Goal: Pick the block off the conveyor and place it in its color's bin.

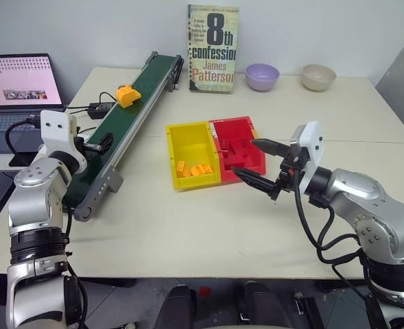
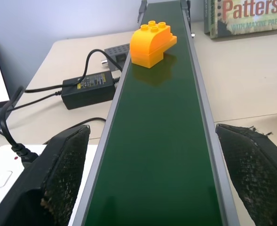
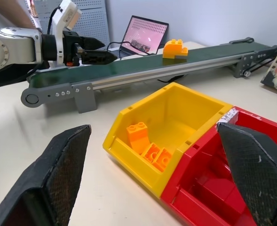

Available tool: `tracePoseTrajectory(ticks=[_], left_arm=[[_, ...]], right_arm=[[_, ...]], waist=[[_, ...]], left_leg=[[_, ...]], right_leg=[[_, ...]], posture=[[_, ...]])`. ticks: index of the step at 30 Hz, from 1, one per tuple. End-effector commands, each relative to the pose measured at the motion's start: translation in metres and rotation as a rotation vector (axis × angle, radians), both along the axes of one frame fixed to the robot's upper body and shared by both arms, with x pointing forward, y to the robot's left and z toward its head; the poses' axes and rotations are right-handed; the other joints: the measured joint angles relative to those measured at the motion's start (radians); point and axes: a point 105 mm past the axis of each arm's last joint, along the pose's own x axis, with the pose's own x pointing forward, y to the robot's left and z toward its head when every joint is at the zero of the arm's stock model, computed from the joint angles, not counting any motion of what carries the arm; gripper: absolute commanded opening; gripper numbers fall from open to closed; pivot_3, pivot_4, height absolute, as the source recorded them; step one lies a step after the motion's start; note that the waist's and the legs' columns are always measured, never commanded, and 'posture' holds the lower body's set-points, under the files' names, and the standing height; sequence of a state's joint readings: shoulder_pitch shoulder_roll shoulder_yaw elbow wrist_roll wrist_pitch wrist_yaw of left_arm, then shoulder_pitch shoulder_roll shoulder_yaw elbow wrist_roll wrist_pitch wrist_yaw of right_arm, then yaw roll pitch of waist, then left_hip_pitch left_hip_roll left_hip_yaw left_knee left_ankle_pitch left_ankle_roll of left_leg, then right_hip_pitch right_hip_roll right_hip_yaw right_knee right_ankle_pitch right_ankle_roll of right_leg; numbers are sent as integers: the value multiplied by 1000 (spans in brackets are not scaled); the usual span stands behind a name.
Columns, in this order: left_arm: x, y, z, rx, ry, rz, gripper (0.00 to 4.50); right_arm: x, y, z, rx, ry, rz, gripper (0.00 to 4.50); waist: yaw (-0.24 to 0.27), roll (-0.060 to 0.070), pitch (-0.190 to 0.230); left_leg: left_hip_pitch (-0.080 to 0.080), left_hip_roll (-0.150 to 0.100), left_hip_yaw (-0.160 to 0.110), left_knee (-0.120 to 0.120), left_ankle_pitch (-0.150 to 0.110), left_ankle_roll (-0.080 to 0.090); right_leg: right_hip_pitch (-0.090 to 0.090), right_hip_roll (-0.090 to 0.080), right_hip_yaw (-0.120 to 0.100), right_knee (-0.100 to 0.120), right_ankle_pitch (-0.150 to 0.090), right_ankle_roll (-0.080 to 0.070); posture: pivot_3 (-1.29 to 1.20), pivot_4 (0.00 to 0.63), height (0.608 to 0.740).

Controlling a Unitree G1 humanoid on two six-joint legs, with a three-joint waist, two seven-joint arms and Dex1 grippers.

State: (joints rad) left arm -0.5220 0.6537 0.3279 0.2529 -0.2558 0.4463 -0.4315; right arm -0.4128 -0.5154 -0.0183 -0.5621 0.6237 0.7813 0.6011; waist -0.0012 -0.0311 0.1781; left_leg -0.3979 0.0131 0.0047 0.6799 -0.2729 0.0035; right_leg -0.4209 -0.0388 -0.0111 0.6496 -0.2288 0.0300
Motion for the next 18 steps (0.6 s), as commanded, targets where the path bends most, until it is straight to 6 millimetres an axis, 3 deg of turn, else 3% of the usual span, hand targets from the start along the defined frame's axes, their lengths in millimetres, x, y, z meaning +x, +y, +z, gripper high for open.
tracePoseTrajectory(ticks=[1, 9, 18], left_arm=[[4, 2, 13, 29, -40, -16, 4461], [18, 16, 20, 22, -13, -69, 4461], [14, 31, 27, 19, 62, -208, 4461]], right_arm=[[-3, -1, 7, 6, -41, 7, 4500], [-4, -3, 5, 10, -41, -15, 4500], [-4, -7, 6, 13, -38, -38, 4500]], waist=[[0, 0, 0], [0, 0, 0], [-1, 0, 0]], left_leg=[[0, 0, 0, 0, 0, 0], [0, 0, 1, 0, 0, 0], [0, 0, 1, 0, 0, 0]], right_leg=[[0, 0, 0, 0, 0, 0], [0, 0, -1, 0, 0, 0], [-1, 1, -2, 0, 0, 0]], posture=[[0, 150, 740], [0, 150, 740], [0, 150, 740]])
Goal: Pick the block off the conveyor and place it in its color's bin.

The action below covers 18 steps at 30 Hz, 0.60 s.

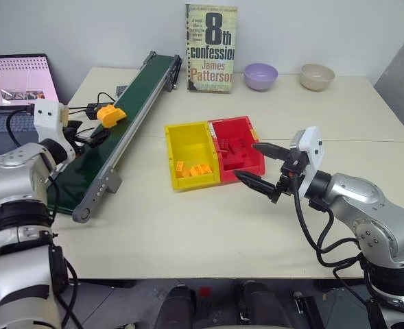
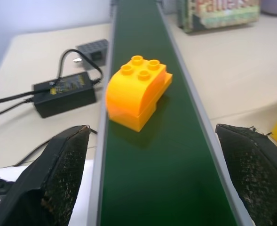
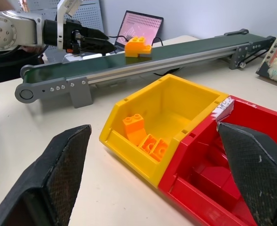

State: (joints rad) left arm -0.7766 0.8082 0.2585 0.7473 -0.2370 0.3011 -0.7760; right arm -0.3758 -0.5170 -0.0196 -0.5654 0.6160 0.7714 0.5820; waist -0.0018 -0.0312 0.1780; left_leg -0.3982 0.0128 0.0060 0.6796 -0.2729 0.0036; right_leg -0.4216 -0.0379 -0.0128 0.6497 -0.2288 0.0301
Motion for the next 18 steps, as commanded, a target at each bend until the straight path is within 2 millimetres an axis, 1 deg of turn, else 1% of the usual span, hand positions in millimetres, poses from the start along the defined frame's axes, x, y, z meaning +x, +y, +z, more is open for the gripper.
tracePoseTrajectory(ticks=[1, 8, 12, 14, 15, 18], left_arm=[[-2, 9, 15, 41, -26, -35, 4461], [-3, 12, 6, 95, 36, -104, 4461], [-2, 23, -3, 139, 61, -34, 4461], [-3, 28, -2, 130, 51, -10, 4113], [-4, 28, -2, 124, 52, -18, 4064], [-7, 30, -4, 120, 65, -32, 3456]], right_arm=[[-5, -3, 14, 12, -56, -3, 4500], [-8, -2, 17, 8, -51, -1, 4500], [-9, 0, 20, 7, -51, -2, 4500], [-10, 0, 21, 7, -50, -4, 4500], [-9, -1, 21, 7, -50, -8, 4500], [-9, -2, 22, 6, -51, -18, 4500]], waist=[[0, 0, 0], [1, 0, 0], [0, 0, 0], [0, 0, 0], [0, 0, 0], [0, 0, 0]], left_leg=[[0, 0, 0, 0, 0, 0], [0, 0, 0, 0, 0, 0], [0, 0, 0, 0, 0, 0], [0, 0, 0, 0, 0, 0], [0, 0, 0, 0, 0, 0], [-1, 1, 0, 0, 0, 0]], right_leg=[[0, 0, 0, 0, 0, 0], [0, 0, 0, 0, 0, 0], [0, 0, 0, 0, 0, 0], [0, 0, 0, 0, 0, 0], [0, 0, 0, 0, 0, 0], [0, 0, -1, 0, 0, 0]], posture=[[0, 150, 740], [0, 150, 740], [0, 150, 740], [0, 150, 740], [0, 150, 740], [0, 150, 740]])
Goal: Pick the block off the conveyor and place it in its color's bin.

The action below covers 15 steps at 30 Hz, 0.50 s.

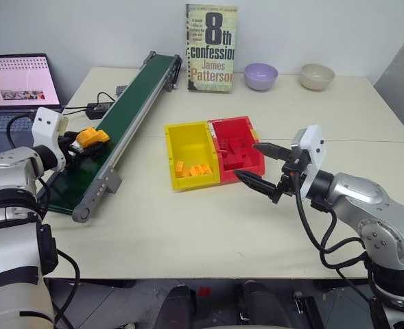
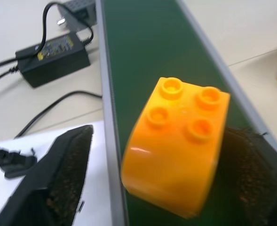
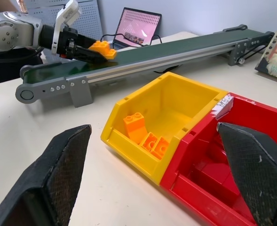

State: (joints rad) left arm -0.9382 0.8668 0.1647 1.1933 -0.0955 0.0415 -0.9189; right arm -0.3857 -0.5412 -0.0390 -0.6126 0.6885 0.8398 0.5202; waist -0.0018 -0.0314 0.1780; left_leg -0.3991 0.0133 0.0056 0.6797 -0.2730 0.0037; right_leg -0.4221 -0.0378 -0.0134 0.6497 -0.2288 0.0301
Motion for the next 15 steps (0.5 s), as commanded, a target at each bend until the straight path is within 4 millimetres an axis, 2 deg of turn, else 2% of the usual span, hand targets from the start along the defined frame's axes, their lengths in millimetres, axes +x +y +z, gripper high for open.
tracePoseTrajectory(ticks=[1, 11, 15], left_arm=[[-6, 11, 20, 22, -51, 1, 3312], [-18, 19, 15, 5, -39, -14, 1533], [-19, 16, 18, -10, -53, -29, 1544]], right_arm=[[-4, -2, 17, 7, -70, -6, 4500], [-1, -2, 16, 11, -69, -5, 4500], [0, -2, 16, 11, -68, -3, 4500]], waist=[[0, 0, 0], [0, 0, 0], [3, 0, 0]], left_leg=[[0, 0, 0, 0, 0, 0], [0, 0, 0, 0, 0, 0], [0, 0, 0, 0, 0, 0]], right_leg=[[0, 0, 0, 0, 0, 0], [0, 0, 0, 0, 0, 0], [0, 0, 0, 1, 0, 0]], posture=[[0, 150, 740], [0, 150, 740], [0, 150, 740]])
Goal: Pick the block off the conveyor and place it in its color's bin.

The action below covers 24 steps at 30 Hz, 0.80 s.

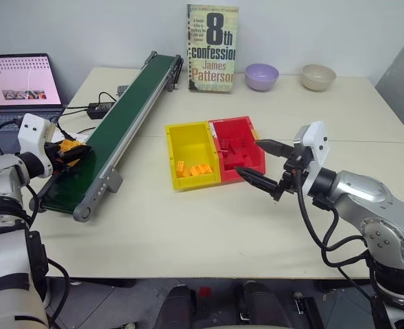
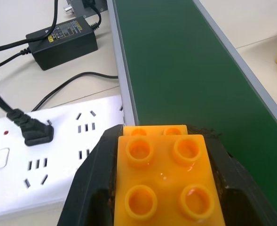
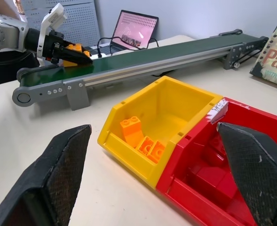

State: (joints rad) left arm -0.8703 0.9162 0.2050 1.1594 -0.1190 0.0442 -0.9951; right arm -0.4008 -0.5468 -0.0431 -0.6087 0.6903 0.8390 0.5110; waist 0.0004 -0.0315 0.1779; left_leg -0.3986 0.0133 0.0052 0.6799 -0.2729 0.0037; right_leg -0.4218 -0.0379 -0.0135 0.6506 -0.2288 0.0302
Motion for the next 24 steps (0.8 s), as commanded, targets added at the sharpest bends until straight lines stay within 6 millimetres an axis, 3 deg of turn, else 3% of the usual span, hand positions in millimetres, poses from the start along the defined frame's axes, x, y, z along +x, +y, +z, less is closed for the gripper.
tracePoseTrajectory(ticks=[1, 6, 7, 11, 14, 16, 20, 24], left_arm=[[0, 0, 21, -10, -68, -14, 1544], [4, -12, 38, -63, -101, -56, 1544], [6, -20, 48, -80, -118, -89, 1544], [12, -84, 100, -166, -189, -330, 1544], [22, -163, 119, -175, -227, -544, 1544], [22, -186, 114, -128, -220, -605, 1544], [19, -252, 89, -4, -197, -805, 1544], [23, -268, 61, 143, -159, -881, 1544]], right_arm=[[-2, -1, 11, 12, -53, 8, 4500], [-3, 0, 12, 11, -56, 7, 4500], [-3, 0, 13, 10, -60, 5, 4500], [-10, -2, 14, -37, -72, 7, 4500], [-19, -5, 9, -105, -61, 28, 4500], [-20, -5, 7, -118, -57, 30, 4500], [-21, -6, 3, -128, -47, 20, 4500], [-22, -9, -2, -137, -41, 1, 4500]], waist=[[1, 0, 0], [0, 0, 0], [-1, 0, 0], [6, -1, 0], [24, -2, 0], [24, -2, 0], [-2, -1, -1], [-11, -1, -1]], left_leg=[[0, 0, 0, 0, 0, 0], [0, 0, 0, 0, 0, 0], [0, 0, 0, 0, 0, 0], [-2, 0, -2, 0, 0, 0], [-2, -2, -2, 1, 0, 0], [-2, -3, -2, 1, 0, 0], [0, -2, 3, 1, 0, 0], [0, -1, 3, 0, 0, 0]], right_leg=[[0, 0, 0, 0, 0, 0], [0, 0, 0, 0, 0, 0], [0, 0, 0, 0, 0, 0], [0, 0, -1, 0, 0, 0], [1, -1, -1, -1, 0, 0], [2, -2, 0, -3, 1, 1], [1, -1, 4, -2, 1, 2], [0, 3, 4, -1, 1, 2]], posture=[[0, 150, 740], [0, 150, 740], [0, 150, 740], [0, 150, 740], [0, 150, 740], [0, 150, 740], [0, 150, 740], [0, 150, 740]])
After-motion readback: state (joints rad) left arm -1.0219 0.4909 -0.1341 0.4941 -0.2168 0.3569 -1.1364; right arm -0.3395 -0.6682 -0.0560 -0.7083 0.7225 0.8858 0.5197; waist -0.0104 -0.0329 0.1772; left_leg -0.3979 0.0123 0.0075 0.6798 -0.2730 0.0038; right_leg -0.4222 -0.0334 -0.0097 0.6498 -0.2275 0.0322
